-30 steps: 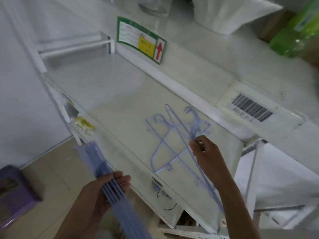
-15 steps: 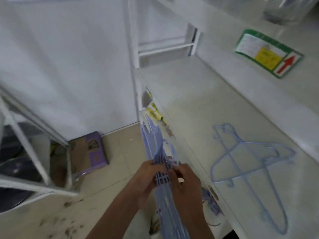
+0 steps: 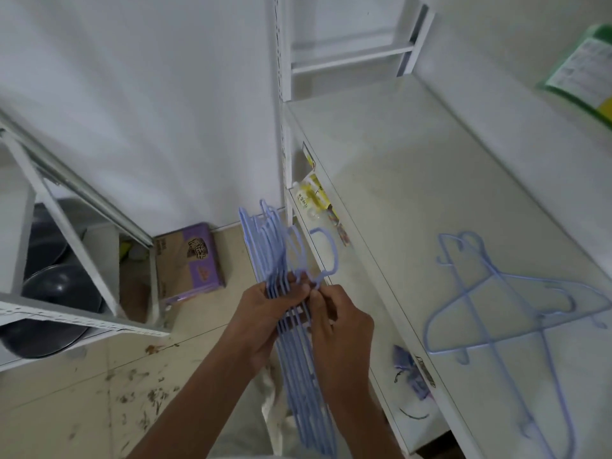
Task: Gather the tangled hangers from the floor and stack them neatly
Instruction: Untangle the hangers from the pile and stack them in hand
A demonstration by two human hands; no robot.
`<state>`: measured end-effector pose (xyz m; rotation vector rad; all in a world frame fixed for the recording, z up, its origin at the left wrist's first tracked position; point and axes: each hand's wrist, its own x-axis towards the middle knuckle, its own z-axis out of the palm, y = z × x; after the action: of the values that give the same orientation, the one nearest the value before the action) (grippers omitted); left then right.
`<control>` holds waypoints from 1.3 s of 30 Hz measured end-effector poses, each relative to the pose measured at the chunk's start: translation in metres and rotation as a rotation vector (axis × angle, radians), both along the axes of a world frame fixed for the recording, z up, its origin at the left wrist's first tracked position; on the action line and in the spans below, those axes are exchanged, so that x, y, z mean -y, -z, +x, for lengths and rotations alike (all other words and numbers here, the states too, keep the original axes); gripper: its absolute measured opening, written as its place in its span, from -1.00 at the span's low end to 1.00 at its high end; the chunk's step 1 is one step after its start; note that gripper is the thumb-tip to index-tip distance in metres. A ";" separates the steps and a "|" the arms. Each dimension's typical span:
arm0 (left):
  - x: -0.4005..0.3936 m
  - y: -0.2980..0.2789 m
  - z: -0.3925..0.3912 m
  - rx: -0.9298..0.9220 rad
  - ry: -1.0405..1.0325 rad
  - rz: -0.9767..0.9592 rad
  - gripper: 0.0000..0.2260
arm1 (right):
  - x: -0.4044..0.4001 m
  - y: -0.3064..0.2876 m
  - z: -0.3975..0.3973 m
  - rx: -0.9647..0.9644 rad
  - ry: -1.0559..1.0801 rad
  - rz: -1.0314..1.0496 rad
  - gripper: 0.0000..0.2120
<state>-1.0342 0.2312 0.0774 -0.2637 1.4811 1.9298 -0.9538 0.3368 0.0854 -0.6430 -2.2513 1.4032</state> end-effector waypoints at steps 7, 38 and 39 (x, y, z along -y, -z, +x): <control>0.004 0.013 -0.040 0.023 0.066 0.095 -0.72 | -0.021 0.014 -0.011 0.131 0.056 -0.079 -0.84; -0.053 -0.003 -0.121 0.404 0.951 0.198 -0.64 | 0.060 0.042 0.050 0.156 -0.151 -0.977 -0.67; -0.055 -0.002 -0.120 0.408 0.917 0.192 -0.62 | 0.063 0.047 0.052 0.141 -0.133 -0.973 -0.66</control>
<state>-1.1543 0.2862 0.0795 0.1050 0.8903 1.1610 -0.9018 0.2742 0.0382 -0.8906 -1.5967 2.5898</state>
